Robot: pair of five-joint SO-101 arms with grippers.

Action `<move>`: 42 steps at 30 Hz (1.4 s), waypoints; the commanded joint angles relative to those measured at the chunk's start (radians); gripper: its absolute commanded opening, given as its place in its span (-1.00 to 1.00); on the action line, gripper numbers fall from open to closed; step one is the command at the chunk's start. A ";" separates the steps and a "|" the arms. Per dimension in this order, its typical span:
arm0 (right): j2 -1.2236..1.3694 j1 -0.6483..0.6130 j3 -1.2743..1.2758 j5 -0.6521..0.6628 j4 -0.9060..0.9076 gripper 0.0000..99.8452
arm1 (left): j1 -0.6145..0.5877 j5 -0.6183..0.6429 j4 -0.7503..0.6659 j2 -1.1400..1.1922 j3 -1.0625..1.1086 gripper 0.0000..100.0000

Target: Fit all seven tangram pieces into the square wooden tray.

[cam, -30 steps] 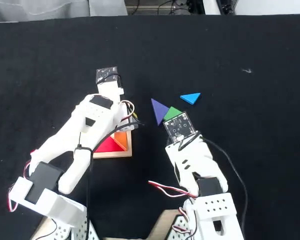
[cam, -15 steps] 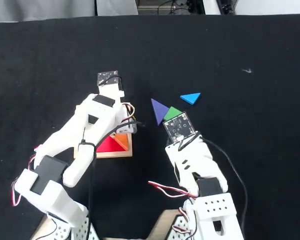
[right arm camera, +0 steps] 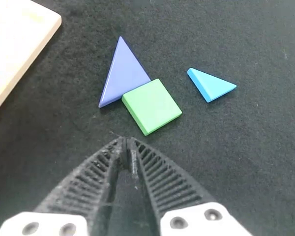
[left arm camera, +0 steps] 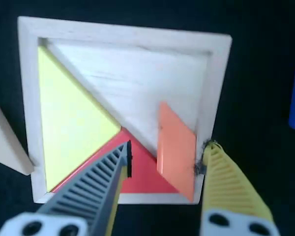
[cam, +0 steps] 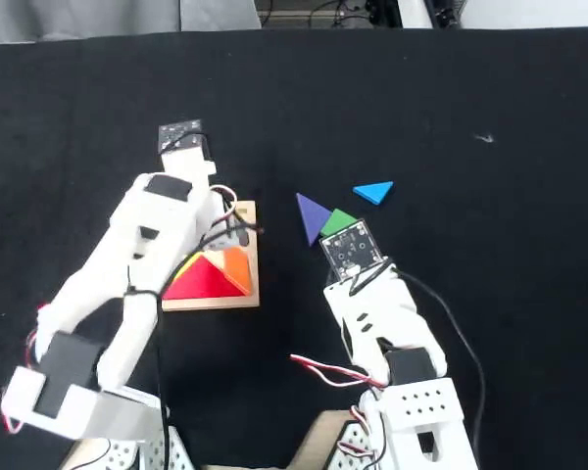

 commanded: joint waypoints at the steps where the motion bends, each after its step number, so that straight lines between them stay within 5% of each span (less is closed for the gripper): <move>1: -0.019 -0.014 -0.004 0.008 -0.021 -0.98 | 0.108 -0.089 0.003 -0.084 0.059 -0.51; 28: -0.019 -0.014 -0.004 0.008 -0.018 -0.98 | 0.091 -0.071 -0.075 0.094 -0.024 -0.51; 37: -0.019 -0.014 -0.004 0.008 -0.020 -0.98 | 0.124 -0.077 0.064 0.000 -0.025 -0.51; 42: -0.019 -0.014 -0.004 0.008 -0.021 -0.98 | 0.007 -0.126 0.258 -0.130 -0.071 -0.52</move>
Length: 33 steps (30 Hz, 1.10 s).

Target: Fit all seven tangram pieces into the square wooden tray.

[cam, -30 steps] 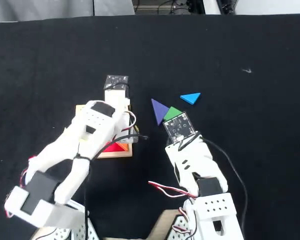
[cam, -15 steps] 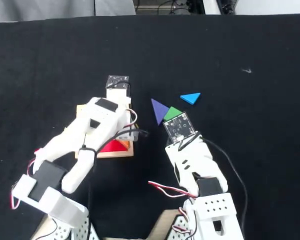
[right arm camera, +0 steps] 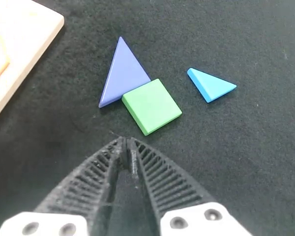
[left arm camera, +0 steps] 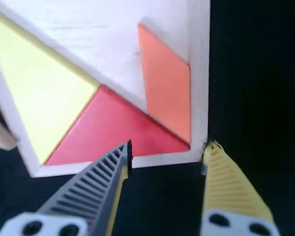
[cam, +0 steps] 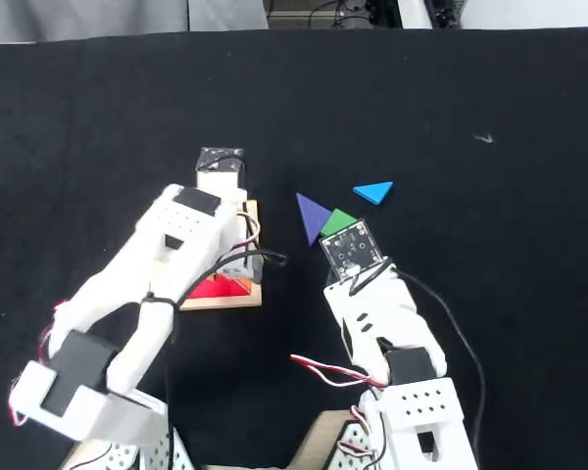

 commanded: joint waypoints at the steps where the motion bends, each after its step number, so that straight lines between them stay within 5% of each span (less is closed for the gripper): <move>1: -0.019 -0.014 -0.004 0.008 -0.021 -0.98 | -0.130 -0.087 0.187 -0.181 -0.099 -0.52; 11: -0.019 -0.014 -0.005 0.008 -0.017 -0.98 | -0.418 -0.157 0.336 -0.646 -0.044 -0.52; 15: -0.019 -0.014 -0.007 0.008 -0.015 -0.98 | -0.475 -0.255 0.256 -0.772 0.107 -0.52; 22: -0.019 -0.014 -0.008 0.008 -0.015 -0.98 | -0.568 -0.281 -0.114 -0.977 0.579 -0.52; 33: -0.019 -0.014 -0.008 0.008 -0.015 -0.98 | -0.585 -0.331 -0.143 -1.085 0.835 -0.52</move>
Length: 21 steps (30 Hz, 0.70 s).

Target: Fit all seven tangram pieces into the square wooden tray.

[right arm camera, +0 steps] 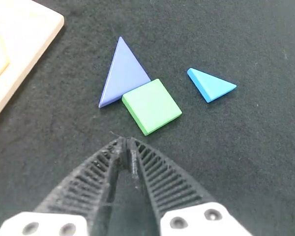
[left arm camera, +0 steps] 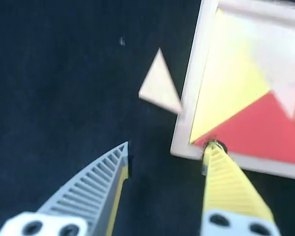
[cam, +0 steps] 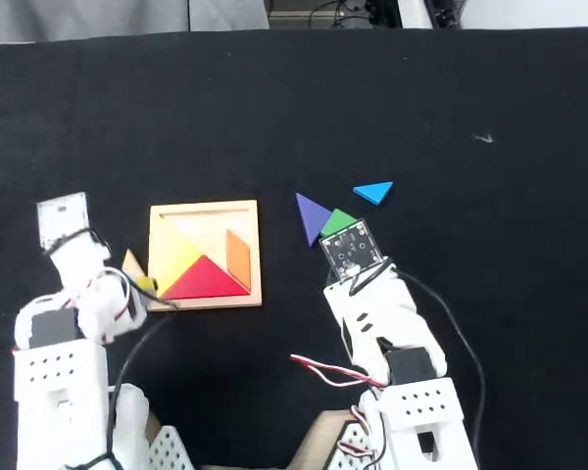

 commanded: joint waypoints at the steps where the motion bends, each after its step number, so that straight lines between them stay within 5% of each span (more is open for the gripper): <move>1: -0.019 -0.014 -0.008 0.008 -0.015 -0.98 | -0.002 -0.080 -0.038 -0.064 0.085 -0.52; 14: -0.019 -0.014 -0.007 0.008 -0.015 -0.98 | -0.002 -0.106 0.020 -0.769 0.421 -0.52; 21: -0.019 -0.014 -0.005 0.008 -0.017 -0.98 | 0.035 -0.198 0.064 -0.735 0.437 -0.52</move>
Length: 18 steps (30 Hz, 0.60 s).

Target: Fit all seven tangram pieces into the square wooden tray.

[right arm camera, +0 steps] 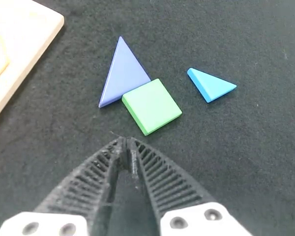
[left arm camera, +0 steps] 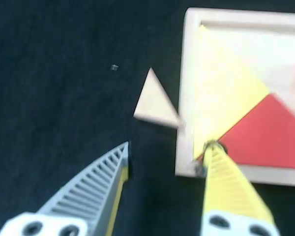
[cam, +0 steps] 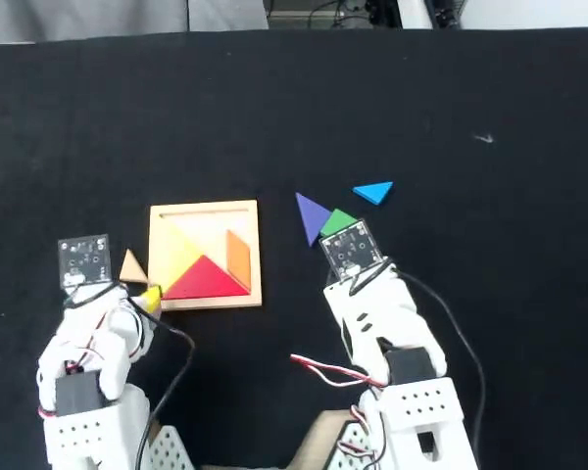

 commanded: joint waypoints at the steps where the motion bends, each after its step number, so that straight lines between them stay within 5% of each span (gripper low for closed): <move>1: -0.019 -0.014 -0.005 0.008 -0.017 -0.98 | 0.007 -0.071 0.054 -0.002 0.022 -0.52; 4: -0.019 -0.014 -0.005 0.008 -0.017 -0.98 | -0.042 -0.074 0.150 -0.003 0.022 -0.51; 12: -0.019 -0.005 -0.042 0.008 0.032 -0.98 | -0.084 -0.072 0.143 -0.002 0.022 -0.51; 18: -0.012 0.118 -0.179 -0.002 0.117 -0.98 | -0.084 -0.071 0.143 -0.002 0.022 -0.51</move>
